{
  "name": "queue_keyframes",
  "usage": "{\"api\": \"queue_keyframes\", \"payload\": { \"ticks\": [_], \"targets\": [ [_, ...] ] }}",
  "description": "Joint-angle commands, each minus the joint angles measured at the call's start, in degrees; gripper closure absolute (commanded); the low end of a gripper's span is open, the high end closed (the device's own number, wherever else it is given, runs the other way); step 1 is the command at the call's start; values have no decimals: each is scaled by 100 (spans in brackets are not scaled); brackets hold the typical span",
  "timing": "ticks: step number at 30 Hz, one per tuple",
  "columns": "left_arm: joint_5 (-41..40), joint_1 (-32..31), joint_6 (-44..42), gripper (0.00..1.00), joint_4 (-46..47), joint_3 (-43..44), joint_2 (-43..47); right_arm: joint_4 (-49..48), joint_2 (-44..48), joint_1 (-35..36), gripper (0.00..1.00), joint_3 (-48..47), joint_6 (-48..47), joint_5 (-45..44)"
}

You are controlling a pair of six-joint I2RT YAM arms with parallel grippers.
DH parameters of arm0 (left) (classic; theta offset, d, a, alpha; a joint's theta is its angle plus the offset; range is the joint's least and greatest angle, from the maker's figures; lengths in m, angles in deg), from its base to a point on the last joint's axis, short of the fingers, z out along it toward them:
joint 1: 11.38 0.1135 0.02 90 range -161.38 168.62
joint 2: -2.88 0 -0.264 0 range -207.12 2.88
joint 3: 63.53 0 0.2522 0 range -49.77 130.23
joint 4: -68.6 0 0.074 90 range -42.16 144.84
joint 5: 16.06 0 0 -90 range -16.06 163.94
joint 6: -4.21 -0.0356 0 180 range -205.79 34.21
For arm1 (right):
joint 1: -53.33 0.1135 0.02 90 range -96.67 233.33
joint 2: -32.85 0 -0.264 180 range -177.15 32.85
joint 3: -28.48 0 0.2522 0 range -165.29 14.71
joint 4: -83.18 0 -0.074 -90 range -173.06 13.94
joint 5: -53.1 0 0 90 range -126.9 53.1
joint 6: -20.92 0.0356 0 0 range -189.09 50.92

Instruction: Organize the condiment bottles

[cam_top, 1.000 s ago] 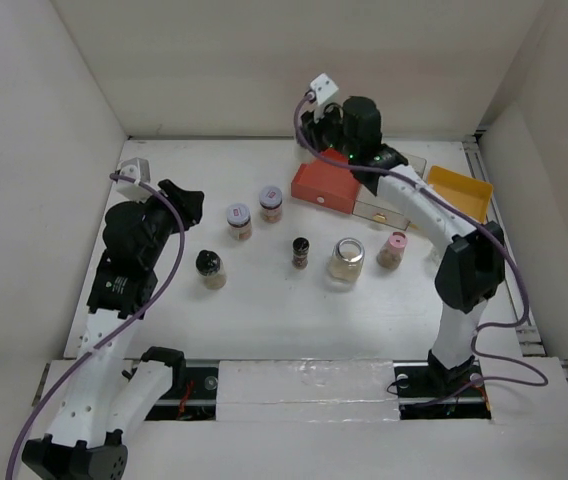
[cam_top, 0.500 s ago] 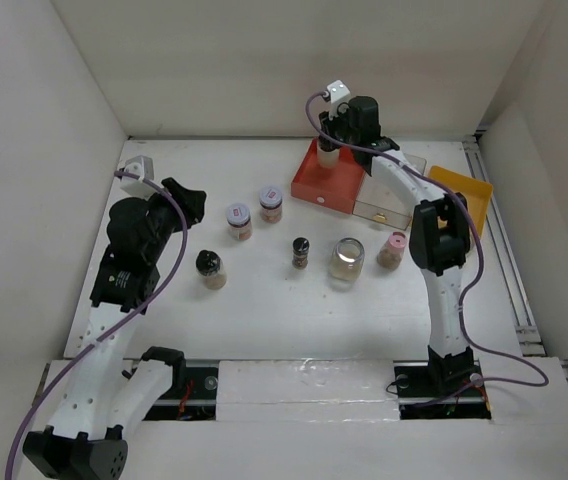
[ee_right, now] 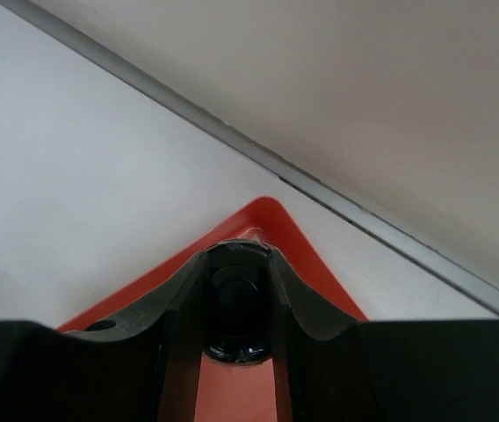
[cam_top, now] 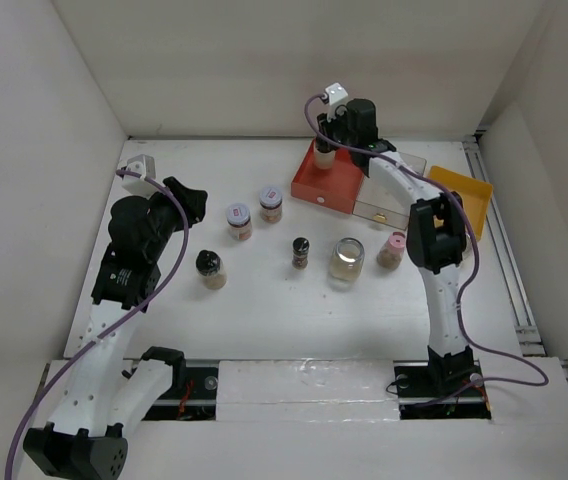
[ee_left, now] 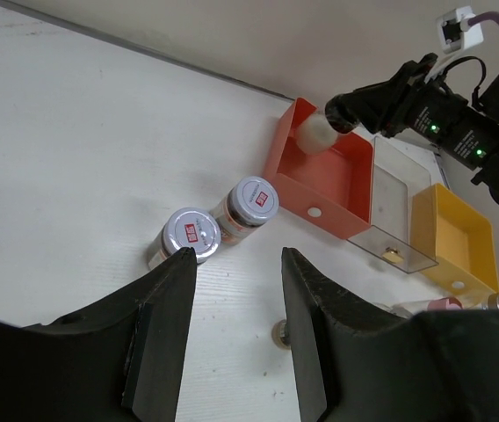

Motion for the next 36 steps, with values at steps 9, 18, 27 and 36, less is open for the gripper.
{"api": "queue_keyframes", "payload": {
  "ticks": [9,18,27,36],
  "targets": [
    [76,4,34,60,338,57,23,-701,-247,-90,85,-281,282,324],
    [129,4,34,60,338,57,23,-806,622,-90,31,149,344,255],
    [-669,4,254,45,259,49,505,-911,2142,603,58,1642,-95,1341],
    [-1330,4,420,35,56,48,883,-1202,2539,2669,37,2926,-455,2100]
  ]
}}
